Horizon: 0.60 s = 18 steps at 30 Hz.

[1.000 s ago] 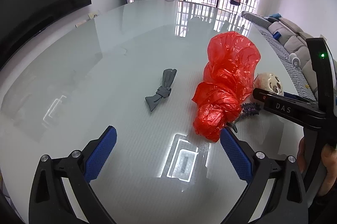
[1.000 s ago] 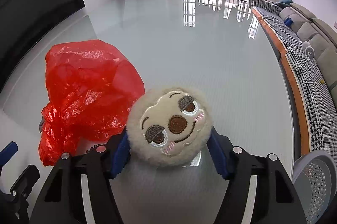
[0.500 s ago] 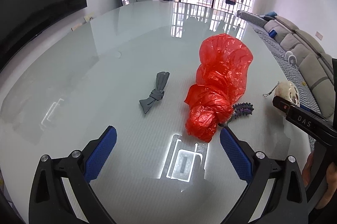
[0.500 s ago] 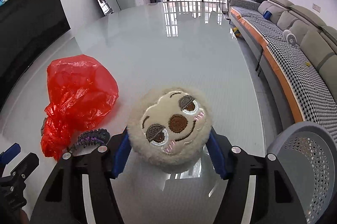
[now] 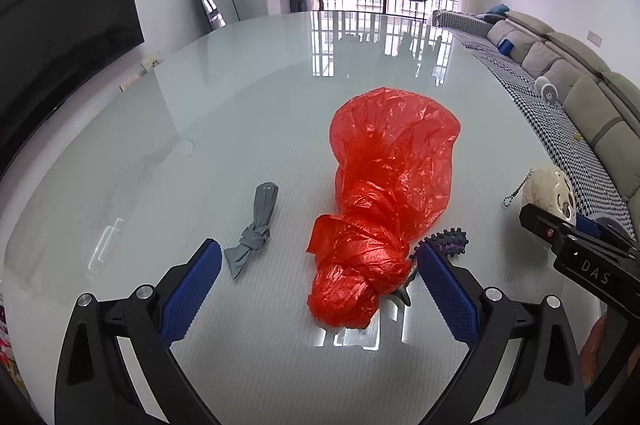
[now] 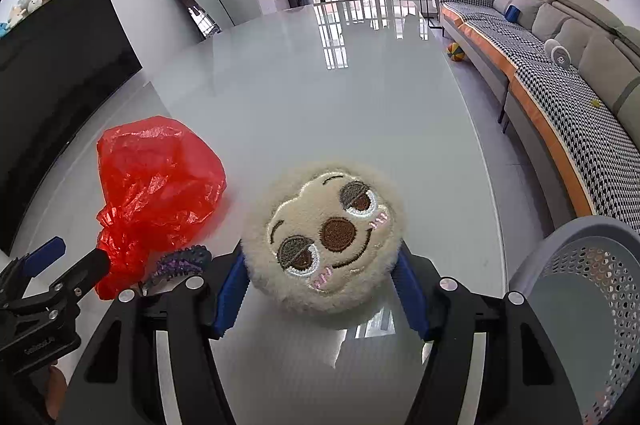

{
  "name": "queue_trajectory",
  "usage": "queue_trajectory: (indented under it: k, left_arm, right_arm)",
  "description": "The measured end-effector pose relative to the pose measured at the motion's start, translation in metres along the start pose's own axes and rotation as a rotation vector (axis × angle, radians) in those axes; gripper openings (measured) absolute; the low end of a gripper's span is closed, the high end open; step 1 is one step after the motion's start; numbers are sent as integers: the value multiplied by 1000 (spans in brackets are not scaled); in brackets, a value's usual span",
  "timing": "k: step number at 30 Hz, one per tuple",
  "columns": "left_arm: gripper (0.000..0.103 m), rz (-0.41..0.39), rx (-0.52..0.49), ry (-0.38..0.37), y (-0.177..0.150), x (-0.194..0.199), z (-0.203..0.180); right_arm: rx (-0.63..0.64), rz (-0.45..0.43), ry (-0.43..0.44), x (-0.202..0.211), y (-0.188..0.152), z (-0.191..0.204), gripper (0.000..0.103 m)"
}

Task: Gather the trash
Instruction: 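Grasp the red plastic bag with the left tool while the right tool holds the sloth toy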

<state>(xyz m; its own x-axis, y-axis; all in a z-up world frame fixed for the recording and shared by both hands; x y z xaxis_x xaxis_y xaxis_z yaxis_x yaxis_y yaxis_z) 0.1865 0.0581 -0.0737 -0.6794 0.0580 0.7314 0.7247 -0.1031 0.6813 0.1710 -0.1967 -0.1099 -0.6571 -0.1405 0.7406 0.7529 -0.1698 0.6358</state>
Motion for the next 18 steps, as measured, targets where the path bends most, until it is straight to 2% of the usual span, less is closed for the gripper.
queue_trajectory:
  k: [3,8,10,12,18]
  left_arm:
    - [92,29,-5,-22,-4,-7,-4]
    - [75,31,-28,-12,-4,-10,-8]
    - [60,45,-30,-20,-5,-13,-11]
    - [50,62,-30,-34,-8,-16,-13]
    - [43,55,-7,-54,-12,-17,-11]
  right_arm:
    - [-8,-1,8,1,0,-2,63]
    - [-10,1,13,2,0,-5,63]
    - [-10,1,12,2,0,-5,63]
    - [-10,2,12,2,0,-5,63]
    - [-10,1,12,1,0,-4,63]
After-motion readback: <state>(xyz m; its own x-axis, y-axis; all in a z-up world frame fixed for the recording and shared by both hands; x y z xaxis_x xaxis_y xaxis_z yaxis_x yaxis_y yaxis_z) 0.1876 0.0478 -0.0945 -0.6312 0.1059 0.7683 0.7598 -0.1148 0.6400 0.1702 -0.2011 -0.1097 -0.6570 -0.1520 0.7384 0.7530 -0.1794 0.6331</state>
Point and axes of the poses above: each gripper's, at about its wrist camera, not at the fingertips, and x roughly against the way its jaws point, z to its left, y to its top, the point moved 7 cm from there along -x, roughly the way its jaws point, and after that the axes turned 1 degree about x, right-handed, at the moved point
